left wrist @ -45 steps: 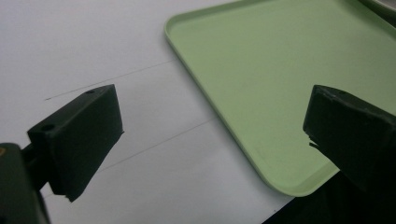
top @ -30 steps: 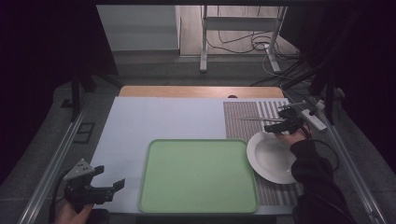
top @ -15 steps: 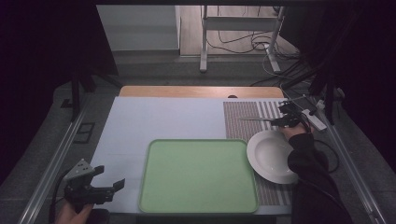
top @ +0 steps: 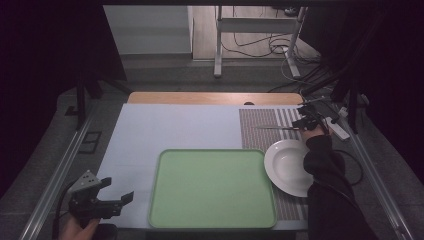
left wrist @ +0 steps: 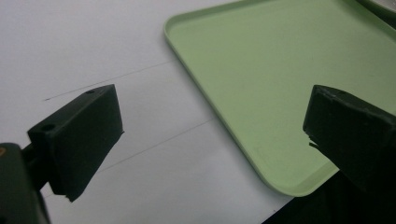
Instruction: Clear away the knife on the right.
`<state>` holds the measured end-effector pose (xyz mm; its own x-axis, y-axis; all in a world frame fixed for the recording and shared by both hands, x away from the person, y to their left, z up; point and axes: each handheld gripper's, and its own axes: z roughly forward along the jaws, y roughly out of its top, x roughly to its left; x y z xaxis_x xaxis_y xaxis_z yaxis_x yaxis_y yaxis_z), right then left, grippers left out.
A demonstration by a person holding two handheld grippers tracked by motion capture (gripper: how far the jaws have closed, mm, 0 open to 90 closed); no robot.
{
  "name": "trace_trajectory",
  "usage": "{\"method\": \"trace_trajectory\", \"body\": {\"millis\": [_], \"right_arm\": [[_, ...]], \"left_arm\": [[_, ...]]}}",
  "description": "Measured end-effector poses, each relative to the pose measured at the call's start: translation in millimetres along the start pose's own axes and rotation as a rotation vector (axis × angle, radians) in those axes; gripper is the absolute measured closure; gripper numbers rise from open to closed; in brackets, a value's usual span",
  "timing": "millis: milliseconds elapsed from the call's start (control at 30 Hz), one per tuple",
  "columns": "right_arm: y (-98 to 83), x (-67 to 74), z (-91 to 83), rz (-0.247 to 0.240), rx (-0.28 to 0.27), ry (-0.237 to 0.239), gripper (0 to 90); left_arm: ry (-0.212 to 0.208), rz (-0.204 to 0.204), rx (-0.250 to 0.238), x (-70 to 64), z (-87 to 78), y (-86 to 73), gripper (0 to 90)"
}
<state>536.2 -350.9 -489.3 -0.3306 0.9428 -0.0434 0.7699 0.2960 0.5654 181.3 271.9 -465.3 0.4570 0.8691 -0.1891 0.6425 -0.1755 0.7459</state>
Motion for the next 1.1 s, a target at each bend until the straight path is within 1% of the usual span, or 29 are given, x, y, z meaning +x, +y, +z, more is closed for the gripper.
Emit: {"method": "trace_trajectory", "body": {"millis": [33, 67, 100, 133, 233, 300, 433, 533, 633, 767, 800, 833, 867, 900, 933, 967, 1000, 1033, 1067, 1100], "right_arm": [[1.2, -0.5, 2.5, 0.001, 0.005, -0.009, 90.0], [3.5, -1.7, 7.6, -0.002, 0.017, -0.028, 90.0], [3.5, -1.7, 7.6, -0.002, 0.017, -0.028, 90.0], [4.7, -2.3, 12.4, -0.008, 0.024, -0.042, 90.0], [5.2, -3.6, 15.3, -0.011, 0.030, -0.051, 90.0], [4.9, -4.6, 15.4, -0.008, 0.048, -0.049, 90.0], [-0.3, -5.8, 9.9, -0.015, 0.081, -0.020, 90.0], [-6.9, -5.4, 2.6, -0.018, 0.119, 0.011, 90.0], [-13.7, -2.7, -5.4, -0.039, 0.171, 0.034, 90.0], [-21.1, 0.5, -12.7, -0.043, 0.210, 0.073, 90.0], [-21.5, 0.7, -13.3, -0.048, 0.215, 0.072, 90.0], [-20.5, -0.2, -14.5, -0.043, 0.185, 0.062, 89.1], [-18.9, -1.4, -15.6, -0.025, 0.165, 0.068, 83.2], [-18.9, -1.4, -15.6, -0.025, 0.165, 0.068, 83.2], [-17.0, -2.6, -16.5, -0.005, 0.149, 0.077, 77.9], [-15.4, -2.3, -17.1, 0.008, 0.131, 0.074, 71.7], [-13.7, -1.9, -17.7, 0.007, 0.118, 0.070, 65.4], [-12.2, -1.0, -17.8, 0.011, 0.111, 0.067, 56.4], [-10.8, -0.5, -17.1, 0.019, 0.110, 0.072, 49.4], [-9.9, -0.1, -16.0, 0.025, 0.111, 0.085, 45.1]], "left_arm": [[0.000, 0.000, 0.000, 0.0, 0.0, 0.0, 4.4], [0.000, 0.000, 0.000, 0.0, 0.0, 0.0, 4.4], [0.000, 0.000, 0.000, 0.1, 0.0, 0.0, 4.4], [-0.001, -0.001, 0.000, 0.2, 0.0, 0.0, 4.4], [-0.001, 0.000, -0.001, 0.2, 0.0, -0.1, 4.4], [0.000, 0.001, 0.000, 0.1, -0.2, -0.2, 4.4], [0.000, 0.002, -0.001, 0.0, -0.6, -0.5, 4.4], [0.002, 0.004, 0.001, -0.5, -0.5, -0.3, 4.4], [0.004, 0.006, 0.003, -0.9, -0.4, -0.2, 4.4], [0.003, 0.009, 0.004, -1.1, -0.2, 0.0, 4.4], [0.003, 0.009, 0.003, -1.2, -0.3, 0.0, 4.4], [0.003, 0.010, 0.003, -1.2, -0.3, 0.0, 4.4], [0.003, 0.010, 0.003, -1.1, -0.2, 0.0, 4.4], [0.003, 0.010, 0.003, -1.1, -0.2, 0.0, 4.5], [0.003, 0.008, 0.003, -0.9, -0.2, 0.0, 4.5], [0.002, 0.007, 0.002, -0.8, -0.2, 0.0, 4.4], [0.002, 0.006, 0.002, -0.7, -0.1, 0.0, 4.4], [0.002, 0.006, 0.002, -0.8, -0.1, 0.0, 4.4], [0.002, 0.007, 0.003, -0.8, -0.2, 0.0, 4.4], [0.002, 0.008, 0.003, -0.9, -0.2, 0.0, 4.4]]}}
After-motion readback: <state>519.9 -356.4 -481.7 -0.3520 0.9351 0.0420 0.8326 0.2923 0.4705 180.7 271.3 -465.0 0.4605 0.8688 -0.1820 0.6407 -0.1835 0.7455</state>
